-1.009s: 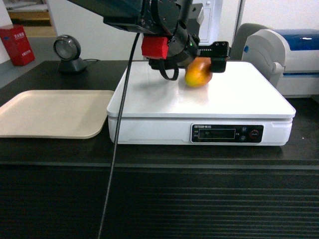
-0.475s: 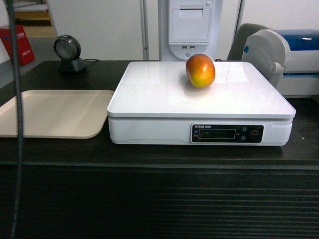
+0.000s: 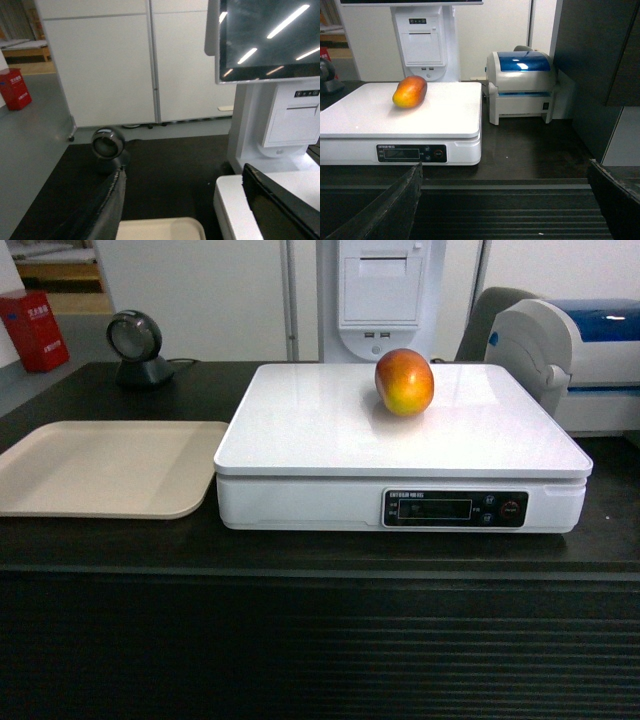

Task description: Place dark red mango on scale at checkout

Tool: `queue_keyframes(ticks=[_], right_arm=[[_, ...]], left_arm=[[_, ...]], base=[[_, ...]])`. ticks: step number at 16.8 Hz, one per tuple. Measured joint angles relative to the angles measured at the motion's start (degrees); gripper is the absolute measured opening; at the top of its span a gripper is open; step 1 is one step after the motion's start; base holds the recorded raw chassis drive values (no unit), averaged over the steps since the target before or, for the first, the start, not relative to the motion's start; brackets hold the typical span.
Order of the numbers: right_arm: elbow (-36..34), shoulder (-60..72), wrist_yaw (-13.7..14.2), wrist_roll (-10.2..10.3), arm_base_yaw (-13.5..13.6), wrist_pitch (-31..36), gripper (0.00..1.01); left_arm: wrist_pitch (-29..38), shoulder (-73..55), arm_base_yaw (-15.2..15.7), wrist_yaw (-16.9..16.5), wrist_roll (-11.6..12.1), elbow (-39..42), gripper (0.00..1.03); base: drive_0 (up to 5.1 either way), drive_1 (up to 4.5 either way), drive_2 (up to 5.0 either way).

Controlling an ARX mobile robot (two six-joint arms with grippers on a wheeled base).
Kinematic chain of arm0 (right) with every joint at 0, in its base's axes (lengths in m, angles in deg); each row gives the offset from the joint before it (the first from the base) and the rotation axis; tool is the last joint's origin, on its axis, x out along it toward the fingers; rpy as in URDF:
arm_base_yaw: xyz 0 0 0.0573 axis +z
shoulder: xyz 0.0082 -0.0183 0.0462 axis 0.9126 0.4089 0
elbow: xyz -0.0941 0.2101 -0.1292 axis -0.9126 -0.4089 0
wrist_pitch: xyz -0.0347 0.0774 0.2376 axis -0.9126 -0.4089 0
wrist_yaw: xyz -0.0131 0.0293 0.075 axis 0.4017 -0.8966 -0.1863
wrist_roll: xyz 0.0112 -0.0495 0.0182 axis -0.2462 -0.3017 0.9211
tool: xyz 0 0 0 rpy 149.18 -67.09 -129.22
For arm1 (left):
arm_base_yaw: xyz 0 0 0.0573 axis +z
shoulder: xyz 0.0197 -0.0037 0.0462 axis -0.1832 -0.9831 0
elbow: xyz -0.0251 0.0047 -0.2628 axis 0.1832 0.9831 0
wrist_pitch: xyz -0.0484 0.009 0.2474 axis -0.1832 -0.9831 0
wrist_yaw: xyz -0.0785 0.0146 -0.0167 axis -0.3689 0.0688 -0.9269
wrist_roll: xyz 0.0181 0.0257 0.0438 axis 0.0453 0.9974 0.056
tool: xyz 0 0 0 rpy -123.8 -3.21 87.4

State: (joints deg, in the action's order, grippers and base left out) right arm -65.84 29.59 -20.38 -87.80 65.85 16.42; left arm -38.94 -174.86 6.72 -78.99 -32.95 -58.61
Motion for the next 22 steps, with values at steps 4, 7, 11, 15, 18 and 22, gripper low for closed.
queue_keyframes(ticks=[4, 7, 11, 15, 18, 22], right_arm=[[0.00, 0.00, -0.02, 0.00, 0.00, 0.02, 0.98], [0.00, 0.00, 0.00, 0.00, 0.00, 0.00, 0.98], [0.00, 0.00, 0.00, 0.00, 0.00, 0.00, 0.98], [0.00, 0.00, 0.00, 0.00, 0.00, 0.00, 0.98], [0.00, 0.00, 0.00, 0.00, 0.00, 0.00, 0.98], [0.00, 0.00, 0.00, 0.00, 0.00, 0.00, 0.98]], left_arm=[[9.44, 19.02, 4.09, -2.08, -1.05, 28.83, 0.26], [11.80, 24.17, 3.63, -2.49, -1.25, 39.69, 0.02], [12.28, 33.11, 3.76, -2.45, -1.25, 48.78, 0.02], [9.07, 42.16, 3.82, -2.40, -1.25, 54.36, 0.02], [5.29, 48.57, 3.82, -2.40, -1.25, 57.11, 0.02], [4.70, 53.90, 3.82, -2.40, -1.25, 60.11, 0.02]], base=[[0.0, 0.00, 0.0], [0.0, 0.00, 0.0], [0.0, 0.00, 0.0], [0.0, 0.00, 0.0], [0.0, 0.00, 0.0], [0.0, 0.00, 0.0]])
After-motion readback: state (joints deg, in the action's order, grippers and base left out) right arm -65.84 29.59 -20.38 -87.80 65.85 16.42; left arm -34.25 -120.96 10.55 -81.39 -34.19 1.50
